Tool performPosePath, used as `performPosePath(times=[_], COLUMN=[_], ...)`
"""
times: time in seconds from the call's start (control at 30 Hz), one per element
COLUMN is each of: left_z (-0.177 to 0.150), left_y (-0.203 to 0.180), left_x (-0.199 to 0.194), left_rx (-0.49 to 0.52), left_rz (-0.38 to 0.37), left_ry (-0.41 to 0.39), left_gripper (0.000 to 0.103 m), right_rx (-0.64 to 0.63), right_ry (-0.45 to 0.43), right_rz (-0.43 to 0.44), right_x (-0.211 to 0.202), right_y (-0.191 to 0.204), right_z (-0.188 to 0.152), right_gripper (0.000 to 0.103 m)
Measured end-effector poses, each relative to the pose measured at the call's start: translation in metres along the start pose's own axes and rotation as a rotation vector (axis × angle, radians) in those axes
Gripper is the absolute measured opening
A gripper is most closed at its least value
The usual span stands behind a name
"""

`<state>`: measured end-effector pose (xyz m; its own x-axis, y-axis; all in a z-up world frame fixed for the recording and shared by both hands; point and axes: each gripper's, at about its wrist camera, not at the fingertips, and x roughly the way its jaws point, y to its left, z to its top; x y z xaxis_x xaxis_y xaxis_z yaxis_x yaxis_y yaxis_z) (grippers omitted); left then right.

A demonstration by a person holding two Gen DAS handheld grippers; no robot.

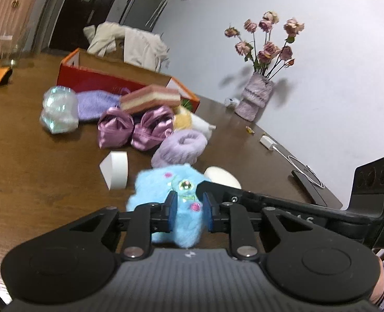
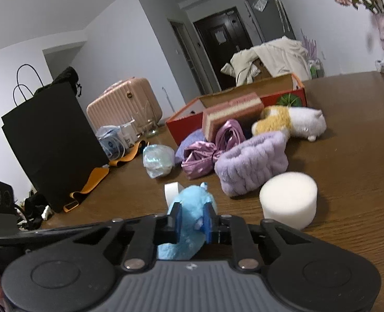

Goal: Organize soft objects
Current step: 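Lift the blue plush with both grippers and carry it toward the cardboard box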

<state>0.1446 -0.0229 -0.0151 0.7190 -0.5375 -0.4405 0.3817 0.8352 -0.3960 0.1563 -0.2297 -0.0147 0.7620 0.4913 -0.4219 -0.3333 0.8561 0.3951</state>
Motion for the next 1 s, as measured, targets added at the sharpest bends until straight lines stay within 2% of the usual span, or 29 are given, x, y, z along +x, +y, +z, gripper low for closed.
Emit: performPosePath(times=[0.1, 0.17, 0.27, 0.37, 0.4, 0.47, 0.5, 0.53, 0.6, 0.67, 0.77, 0.93, 1.0], left_z=[-0.001, -0.003, -0.004, -0.005, -0.005, -0.006, -0.006, -0.006, -0.006, -0.006, -0.002, 0.01, 0.013], left_y=[0.0, 0.006, 0.015, 0.013, 0.014, 0.017, 0.019, 0.019, 0.02, 0.02, 0.016, 0.01, 0.009], left_x=[-0.001, 0.0, 0.008, 0.018, 0.023, 0.031, 0.032, 0.033, 0.034, 0.033, 0.031, 0.026, 0.026], left_rx=[0.037, 0.037, 0.015, 0.036, 0.031, 0.007, -0.006, -0.011, -0.023, -0.015, -0.008, 0.002, 0.028], left_rz=[0.082, 0.121, 0.114, 0.063, 0.044, 0.023, 0.007, -0.007, -0.026, -0.031, -0.047, -0.074, -0.025], left_ry=[-0.011, -0.007, 0.021, 0.037, 0.056, 0.084, 0.081, 0.083, 0.08, 0.075, 0.068, 0.039, 0.028], left_gripper=[0.035, 0.051, 0.055, 0.056, 0.055, 0.048, 0.045, 0.039, 0.034, 0.026, 0.017, 0.016, 0.019], right_rx=[0.01, 0.016, 0.024, 0.074, 0.094, 0.121, 0.134, 0.147, 0.186, 0.219, 0.192, 0.163, 0.144], right_ry=[0.013, 0.013, 0.021, -0.001, 0.0, 0.011, 0.016, 0.023, 0.051, 0.058, 0.067, 0.043, 0.054], right_rz=[-0.042, -0.051, -0.071, -0.061, -0.05, -0.036, -0.037, -0.036, -0.035, 0.006, 0.006, 0.0, -0.023], right_x=[0.0, -0.002, -0.001, -0.003, -0.003, 0.001, 0.005, 0.008, 0.018, 0.022, 0.024, 0.019, 0.023], right_y=[-0.004, -0.008, -0.013, -0.02, -0.024, -0.029, -0.031, -0.034, -0.041, -0.046, -0.04, -0.032, -0.03], right_z=[-0.003, -0.006, -0.007, -0.006, -0.004, -0.003, -0.003, -0.004, -0.006, -0.007, -0.003, 0.007, 0.008], right_gripper=[0.017, 0.014, 0.011, 0.022, 0.027, 0.05, 0.05, 0.05, 0.046, 0.035, 0.032, 0.03, 0.03])
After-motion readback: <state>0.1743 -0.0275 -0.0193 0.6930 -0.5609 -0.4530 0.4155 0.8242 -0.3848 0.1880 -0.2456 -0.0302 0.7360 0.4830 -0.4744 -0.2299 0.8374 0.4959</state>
